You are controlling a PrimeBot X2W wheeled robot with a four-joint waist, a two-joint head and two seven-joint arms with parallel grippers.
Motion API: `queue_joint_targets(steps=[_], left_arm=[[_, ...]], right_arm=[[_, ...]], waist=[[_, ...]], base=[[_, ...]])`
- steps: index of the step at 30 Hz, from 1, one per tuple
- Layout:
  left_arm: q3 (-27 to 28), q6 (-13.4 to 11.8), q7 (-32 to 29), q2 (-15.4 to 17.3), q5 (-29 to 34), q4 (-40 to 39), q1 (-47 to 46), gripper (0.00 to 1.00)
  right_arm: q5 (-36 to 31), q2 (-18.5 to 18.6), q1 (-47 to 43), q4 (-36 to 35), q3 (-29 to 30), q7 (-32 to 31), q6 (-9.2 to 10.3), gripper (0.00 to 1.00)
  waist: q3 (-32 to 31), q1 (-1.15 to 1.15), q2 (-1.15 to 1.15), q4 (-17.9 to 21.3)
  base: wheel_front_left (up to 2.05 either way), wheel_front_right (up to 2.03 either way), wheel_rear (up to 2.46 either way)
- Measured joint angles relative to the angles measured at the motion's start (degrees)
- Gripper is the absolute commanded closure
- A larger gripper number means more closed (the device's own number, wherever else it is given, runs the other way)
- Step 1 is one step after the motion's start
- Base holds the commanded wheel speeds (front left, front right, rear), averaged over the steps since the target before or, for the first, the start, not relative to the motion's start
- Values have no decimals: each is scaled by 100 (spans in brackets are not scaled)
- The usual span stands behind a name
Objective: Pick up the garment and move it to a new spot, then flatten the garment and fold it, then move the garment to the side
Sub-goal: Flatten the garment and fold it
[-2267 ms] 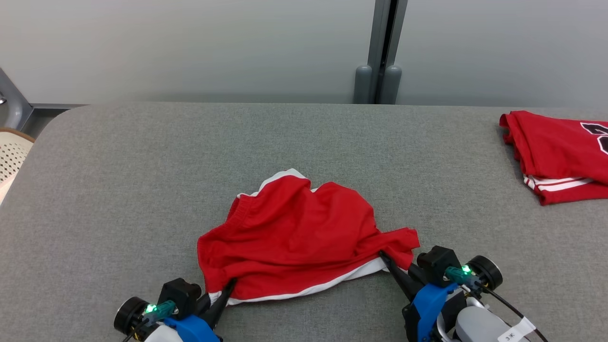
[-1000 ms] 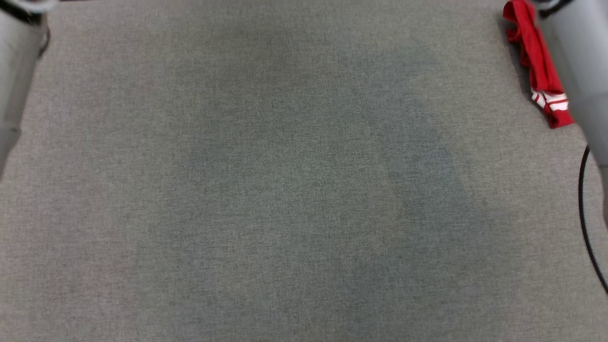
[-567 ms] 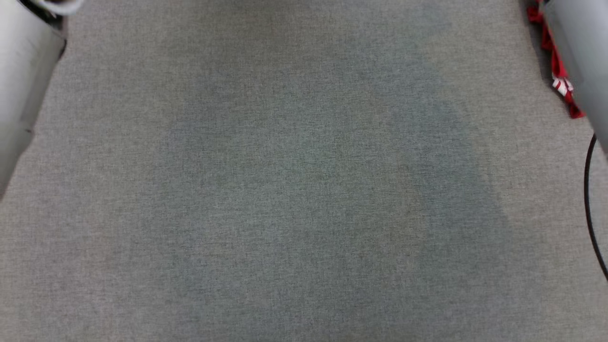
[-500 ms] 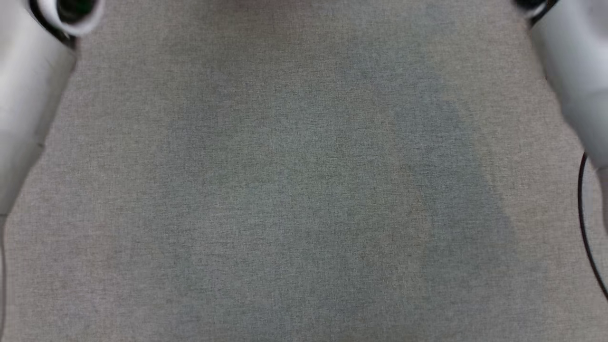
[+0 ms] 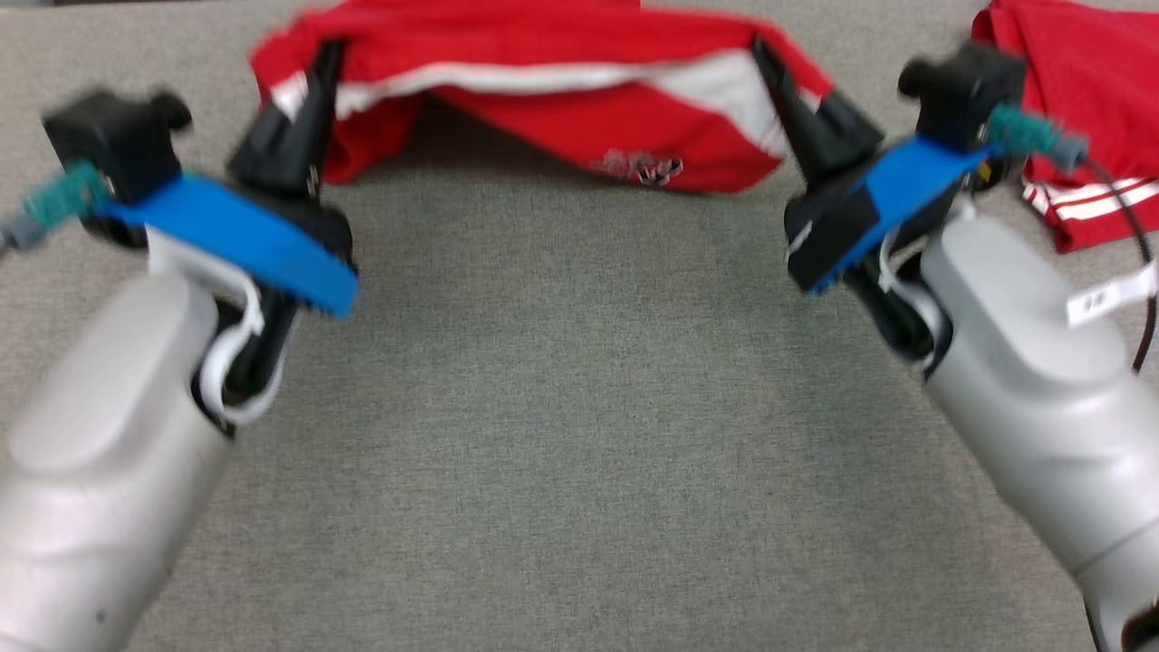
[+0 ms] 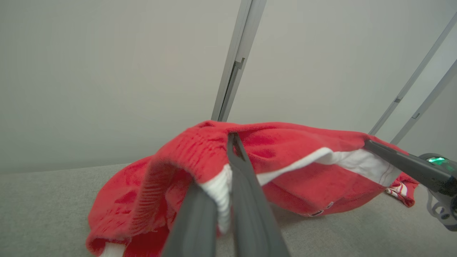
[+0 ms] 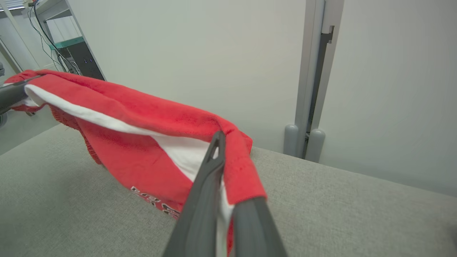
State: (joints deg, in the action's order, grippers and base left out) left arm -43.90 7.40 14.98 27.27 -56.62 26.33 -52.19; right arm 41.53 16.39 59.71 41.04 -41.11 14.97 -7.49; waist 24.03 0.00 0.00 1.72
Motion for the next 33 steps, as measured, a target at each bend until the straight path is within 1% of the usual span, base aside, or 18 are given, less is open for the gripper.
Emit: queue_joint_targets(steps=[5, 8, 14, 17, 20, 25, 33], left_arm=[[345, 0, 1, -88, 402, -389, 1301, 100], [447, 0, 0, -124, 621, -571, 1947, 100], [623, 0, 0, -104, 883, -825, 3032, 100], [614, 0, 0, -147, 1015, -947, 3468, 100], [603, -2, 0, -226, 1099, -1038, 3841, 100], [641, -35, 1, -224, 1183, -1195, 4333, 100], [644, -87, 0, -154, 1189, -1402, 4792, 100]], right_arm=[[48, 133, -1022, -453, -89, 1, 0, 100], [140, 255, -1651, -588, -158, 1, 0, 100], [288, 399, -2638, -988, -230, 1, 0, 100], [354, 509, -3084, -1171, -225, 0, 0, 100], [405, 613, -3494, -1395, -171, -15, 0, 100], [441, 690, -4198, -1861, 48, -133, 0, 100], [214, 697, -5157, -2524, 673, -463, 0, 100]], waist=[[-373, 1, 0, -30], [-603, 1, 0, -58], [-994, 1, 0, -75], [-1171, 1, 0, -92], [-1318, 1, 0, -120], [-1524, 1, 0, -186], [-1743, 1, 0, -318]], base=[[0, 0, 0], [0, 0, 0], [0, 0, 0], [0, 0, 0], [0, 0, 0], [0, 0, 0], [0, 0, 0]])
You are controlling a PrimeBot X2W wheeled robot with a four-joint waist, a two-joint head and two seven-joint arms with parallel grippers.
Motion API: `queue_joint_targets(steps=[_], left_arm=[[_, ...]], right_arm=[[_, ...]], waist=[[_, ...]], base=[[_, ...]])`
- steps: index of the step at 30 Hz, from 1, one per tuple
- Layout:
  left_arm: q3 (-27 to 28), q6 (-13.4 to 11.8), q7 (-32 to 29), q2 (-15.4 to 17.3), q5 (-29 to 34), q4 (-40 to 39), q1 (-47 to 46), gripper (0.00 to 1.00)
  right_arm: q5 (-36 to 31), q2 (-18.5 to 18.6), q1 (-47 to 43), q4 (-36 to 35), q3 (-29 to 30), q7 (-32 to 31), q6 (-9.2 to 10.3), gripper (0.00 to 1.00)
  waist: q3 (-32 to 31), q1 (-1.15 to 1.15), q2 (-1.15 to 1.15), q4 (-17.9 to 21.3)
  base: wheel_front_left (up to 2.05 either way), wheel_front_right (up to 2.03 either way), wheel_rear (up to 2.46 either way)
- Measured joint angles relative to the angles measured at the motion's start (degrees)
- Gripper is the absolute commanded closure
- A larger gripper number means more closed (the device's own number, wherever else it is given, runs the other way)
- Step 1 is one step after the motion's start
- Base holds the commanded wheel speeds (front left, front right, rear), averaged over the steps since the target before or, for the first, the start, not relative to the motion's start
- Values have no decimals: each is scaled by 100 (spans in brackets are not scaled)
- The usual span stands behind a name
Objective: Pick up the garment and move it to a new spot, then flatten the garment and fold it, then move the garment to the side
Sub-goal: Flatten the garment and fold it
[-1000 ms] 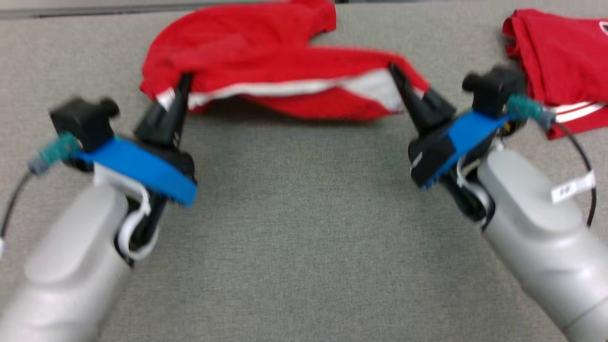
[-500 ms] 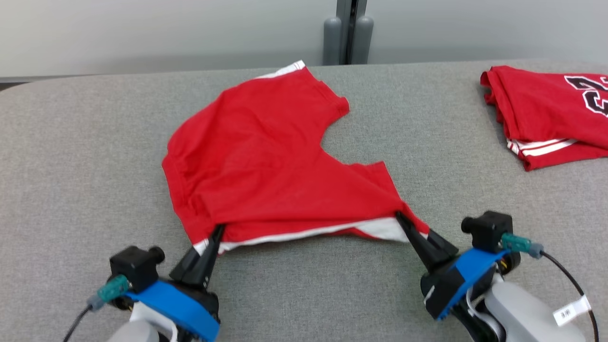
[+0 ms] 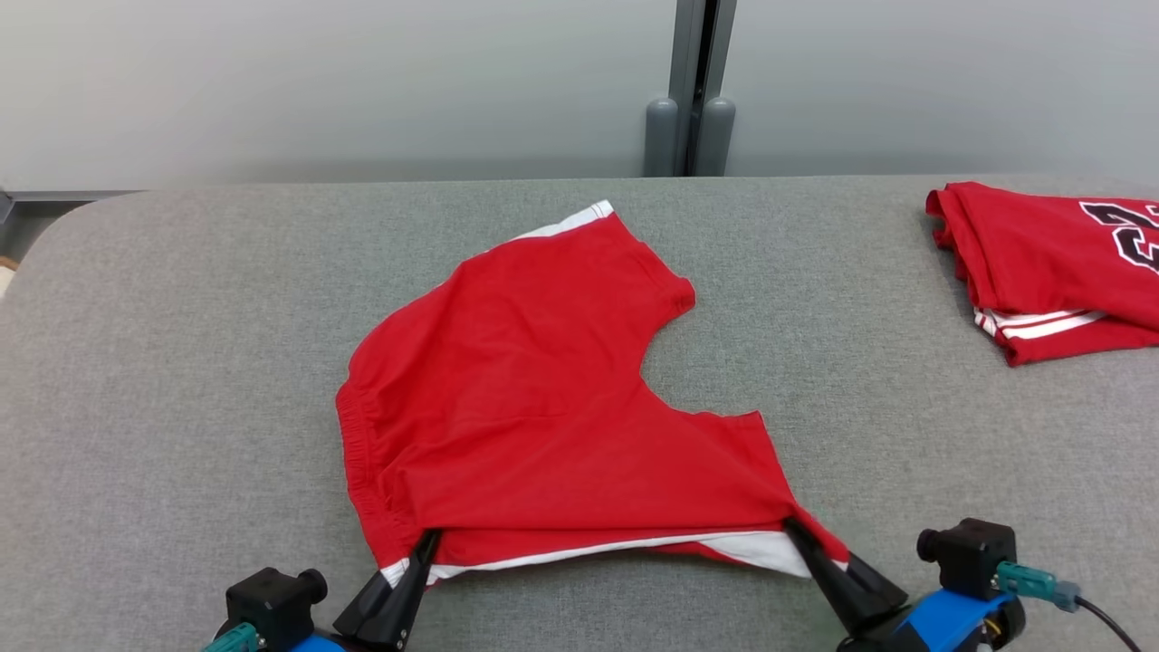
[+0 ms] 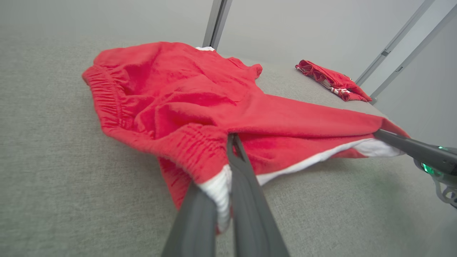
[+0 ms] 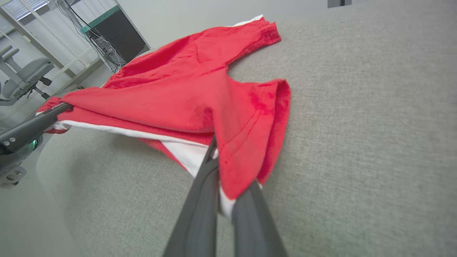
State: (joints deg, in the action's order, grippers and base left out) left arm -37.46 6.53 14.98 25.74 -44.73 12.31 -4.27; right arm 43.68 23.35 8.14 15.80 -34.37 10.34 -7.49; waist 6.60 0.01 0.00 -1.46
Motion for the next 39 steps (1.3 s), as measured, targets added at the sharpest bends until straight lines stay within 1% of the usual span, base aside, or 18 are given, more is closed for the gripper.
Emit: queue_joint_targets(steps=[5, 10, 15, 19, 27, 29, 35, 39], left_arm=[[-36, -10, -1, -66, 4, -76, 8, 100], [2, -9, -1, -127, 22, -96, -125, 100], [188, 3, 0, -250, 45, -134, -382, 100], [318, 38, 0, -375, 89, -113, -669, 100], [435, 67, 0, -583, 76, 143, -1496, 100], [443, 68, 0, -650, 8, 197, -1757, 100], [354, 69, 0, -755, -271, 380, -2399, 100], [286, 79, 1, -791, -399, 541, -2729, 100]], right_arm=[[-260, -33, -125, -296, 409, -222, 0, 100], [-469, -76, -43, -431, 698, -379, 0, 100], [-567, -56, 490, -454, 864, -481, 0, 100], [-631, 14, 1128, -383, 835, -619, 0, 100], [-543, 153, 2769, 230, 375, -843, 0, 100], [-512, 220, 3200, 454, 187, -870, 0, 100], [-325, 264, 4447, 1258, -435, -931, 0, 100], [-203, 214, 5217, 1795, -903, -929, 0, 100]], waist=[[-25, 0, 0, -40], [49, -1, 0, -88], [185, -1, 0, -208], [357, -1, 0, -343], [906, -2, 0, -622], [1062, -2, 0, -709], [1509, -2, 0, -965], [1814, -2, 0, -1096]], base=[[0, 0, 0], [0, 0, 0], [0, 0, 0], [0, 0, 0], [0, 0, 0], [0, 0, 0], [0, 0, 0], [0, 0, 0]])
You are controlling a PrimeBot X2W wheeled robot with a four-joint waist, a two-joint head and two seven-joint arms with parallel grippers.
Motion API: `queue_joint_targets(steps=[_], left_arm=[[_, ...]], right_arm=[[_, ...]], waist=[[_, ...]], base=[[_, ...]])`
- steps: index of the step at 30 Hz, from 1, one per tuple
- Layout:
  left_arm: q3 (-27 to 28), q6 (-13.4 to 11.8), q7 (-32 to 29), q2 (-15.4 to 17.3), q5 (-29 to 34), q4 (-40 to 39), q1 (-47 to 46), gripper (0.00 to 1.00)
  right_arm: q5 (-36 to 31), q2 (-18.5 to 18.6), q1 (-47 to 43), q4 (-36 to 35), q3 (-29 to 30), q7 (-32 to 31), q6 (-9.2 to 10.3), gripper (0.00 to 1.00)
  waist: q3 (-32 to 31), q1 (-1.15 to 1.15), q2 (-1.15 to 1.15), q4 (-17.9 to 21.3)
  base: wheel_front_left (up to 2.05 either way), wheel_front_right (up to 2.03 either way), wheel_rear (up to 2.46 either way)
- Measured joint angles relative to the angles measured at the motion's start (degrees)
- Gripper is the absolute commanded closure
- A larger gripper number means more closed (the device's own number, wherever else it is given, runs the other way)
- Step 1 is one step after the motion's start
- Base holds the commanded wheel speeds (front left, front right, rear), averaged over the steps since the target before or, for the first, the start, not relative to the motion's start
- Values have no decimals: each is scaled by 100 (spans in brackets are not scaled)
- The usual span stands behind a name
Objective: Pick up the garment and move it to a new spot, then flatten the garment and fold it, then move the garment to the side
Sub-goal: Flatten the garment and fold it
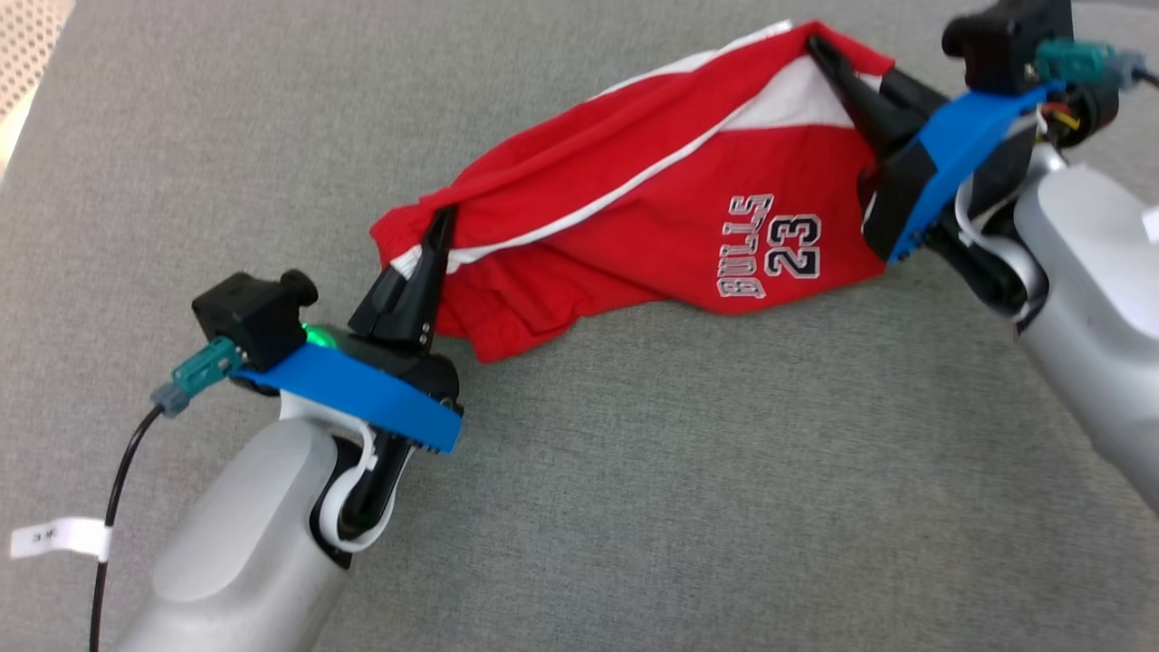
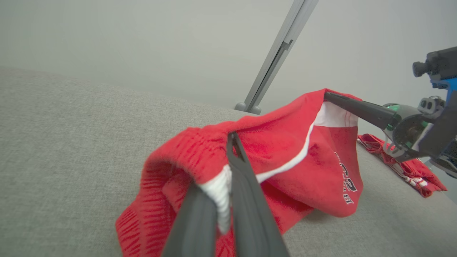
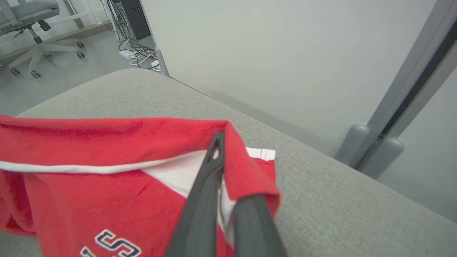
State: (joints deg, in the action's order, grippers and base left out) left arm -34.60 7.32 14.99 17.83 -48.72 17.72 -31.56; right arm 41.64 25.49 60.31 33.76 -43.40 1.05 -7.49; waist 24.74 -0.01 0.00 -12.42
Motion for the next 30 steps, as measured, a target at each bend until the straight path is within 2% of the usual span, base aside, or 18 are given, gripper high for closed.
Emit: queue_joint_targets(steps=[9, 10, 11, 12, 13, 14, 15, 26, 30], left_arm=[[-154, 7, 0, -233, -165, 365, -573, 100], [-163, 7, 0, -245, -170, 412, -621, 100], [-154, 7, 0, -272, -176, 449, -656, 100], [-149, 7, 0, -288, -187, 481, -682, 100], [-140, 7, 0, -299, -188, 531, -705, 100], [-125, 7, 0, -307, -185, 592, -717, 64], [-81, 7, 0, -318, -157, 647, -719, 0], [244, 7, 0, -327, 283, 705, -276, 0], [849, 8, 0, -309, 624, 514, 147, 0]], right_arm=[[260, -282, 1168, 1218, -911, 137, 0, 100], [303, -305, 1239, 1316, -1004, 167, 0, 75], [349, -326, 1296, 1404, -1088, 215, 0, 40], [388, -347, 1350, 1490, -1167, 259, 0, 0], [422, -367, 1399, 1568, -1238, 288, 0, 0], [463, -382, 1436, 1651, -1305, 328, 0, 0], [511, -389, 1463, 1723, -1380, 347, 0, 0], [1021, -143, 1491, 2239, -1926, 800, 0, 0], [1189, -62, 1265, 2373, -2029, 992, 0, 0]], waist=[[525, 0, 0, -283], [562, 0, 0, -305], [590, 0, 0, -326], [614, 0, 0, -339], [630, 0, 0, -346], [634, 0, 0, -346], [630, 0, 0, -343], [342, 1, 0, -292], [153, 1, 0, -291]], base=[[0, 0, 0], [0, 0, 0], [0, 0, 0], [0, 0, 0], [0, 0, 0], [0, 0, 0], [0, 0, 0], [0, 0, 0], [0, 0, 0]])
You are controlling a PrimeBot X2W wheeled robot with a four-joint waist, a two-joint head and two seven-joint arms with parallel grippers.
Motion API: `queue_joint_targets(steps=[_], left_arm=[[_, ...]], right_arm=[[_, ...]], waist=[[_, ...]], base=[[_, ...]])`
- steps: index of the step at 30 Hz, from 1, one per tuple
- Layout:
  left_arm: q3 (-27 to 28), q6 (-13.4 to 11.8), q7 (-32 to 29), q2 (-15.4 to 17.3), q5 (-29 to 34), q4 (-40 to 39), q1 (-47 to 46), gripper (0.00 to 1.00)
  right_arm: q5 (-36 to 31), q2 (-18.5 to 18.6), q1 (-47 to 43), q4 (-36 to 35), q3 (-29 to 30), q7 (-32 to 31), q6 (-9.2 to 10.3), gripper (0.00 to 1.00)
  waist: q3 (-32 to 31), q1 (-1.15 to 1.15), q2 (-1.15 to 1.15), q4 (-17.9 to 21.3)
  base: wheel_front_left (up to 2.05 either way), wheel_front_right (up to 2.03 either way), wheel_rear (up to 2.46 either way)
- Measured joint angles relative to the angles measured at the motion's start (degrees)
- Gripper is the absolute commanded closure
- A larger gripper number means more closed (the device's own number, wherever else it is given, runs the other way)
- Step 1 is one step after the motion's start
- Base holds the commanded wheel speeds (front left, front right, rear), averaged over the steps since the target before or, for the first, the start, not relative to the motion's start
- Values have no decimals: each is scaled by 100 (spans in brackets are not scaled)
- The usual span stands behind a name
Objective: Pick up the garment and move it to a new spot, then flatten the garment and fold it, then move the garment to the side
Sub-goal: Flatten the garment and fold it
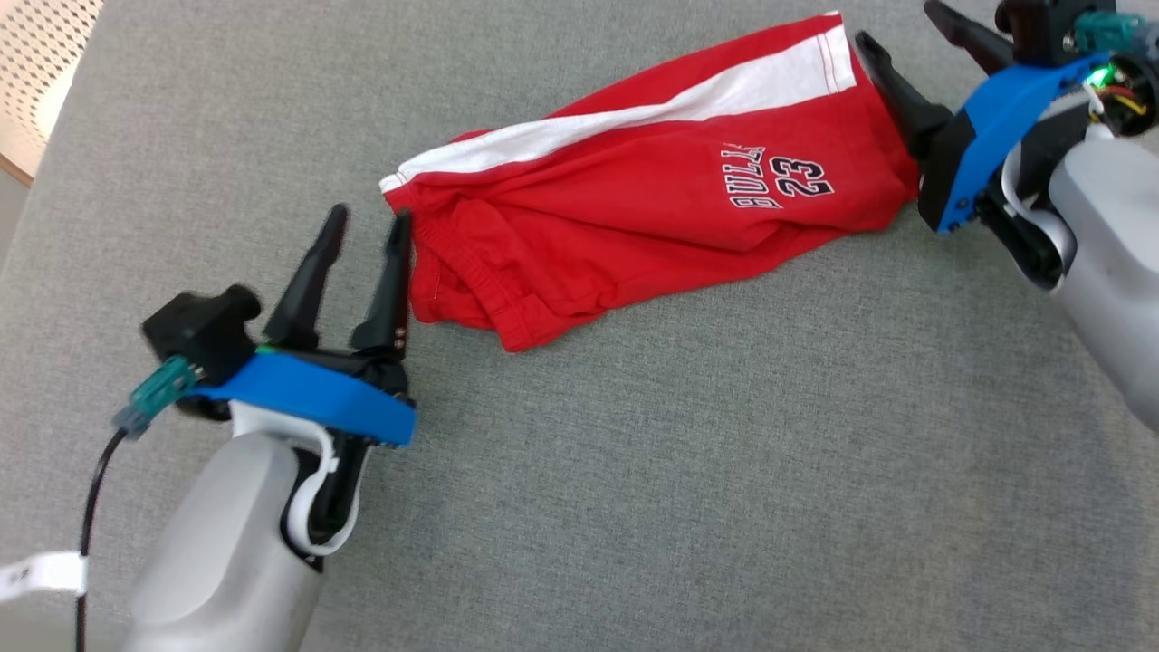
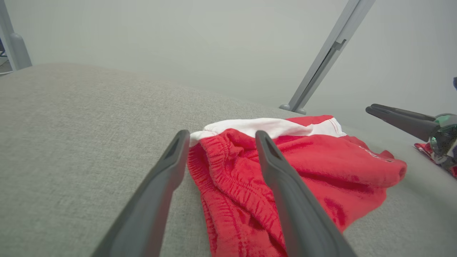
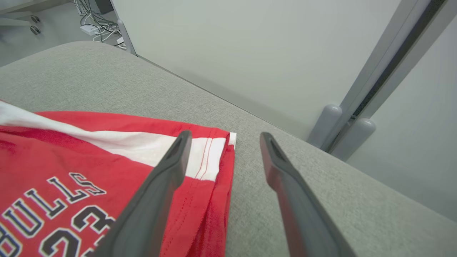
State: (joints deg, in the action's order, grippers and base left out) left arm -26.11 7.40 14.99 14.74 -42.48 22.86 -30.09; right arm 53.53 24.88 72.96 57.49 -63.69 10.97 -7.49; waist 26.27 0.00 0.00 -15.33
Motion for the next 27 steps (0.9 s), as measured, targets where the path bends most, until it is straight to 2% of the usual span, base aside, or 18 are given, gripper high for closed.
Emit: queue_joint_targets(steps=[3, 7, 11, 15, 19, 27], left_arm=[[672, 0, -1, -109, 343, -196, 380, 0], [1579, -1, 1, -438, 954, -565, 798, 0], [2191, -1, 0, -731, 1635, -888, 1096, 0], [2732, -1, 0, -987, 2057, -1161, 1306, 0], [3071, -1, 1, -1138, 2310, -1313, 1517, 0], [3133, 0, 1, -1174, 2358, -1359, 1641, 0]], right_arm=[[129, 42, -199, 113, -77, 73, 0, 0], [272, 44, -383, 281, -121, 142, 0, 0], [338, -24, -533, 494, -211, 145, 0, 0], [413, -133, -599, 677, -275, 110, 0, 0], [466, -227, -642, 910, -331, -35, 0, 0], [470, -396, -649, 1313, -471, -485, 0, 0]], waist=[[-142, 0, 0, -12], [-276, 1, 0, -36], [-339, 1, 0, -84], [-360, 1, 0, -139], [-374, 1, 0, -216], [-381, 1, 0, -361]], base=[[0, 0, 0], [0, 0, 0], [0, 0, 0], [0, 0, 0], [0, 0, 0], [0, 0, 0]])
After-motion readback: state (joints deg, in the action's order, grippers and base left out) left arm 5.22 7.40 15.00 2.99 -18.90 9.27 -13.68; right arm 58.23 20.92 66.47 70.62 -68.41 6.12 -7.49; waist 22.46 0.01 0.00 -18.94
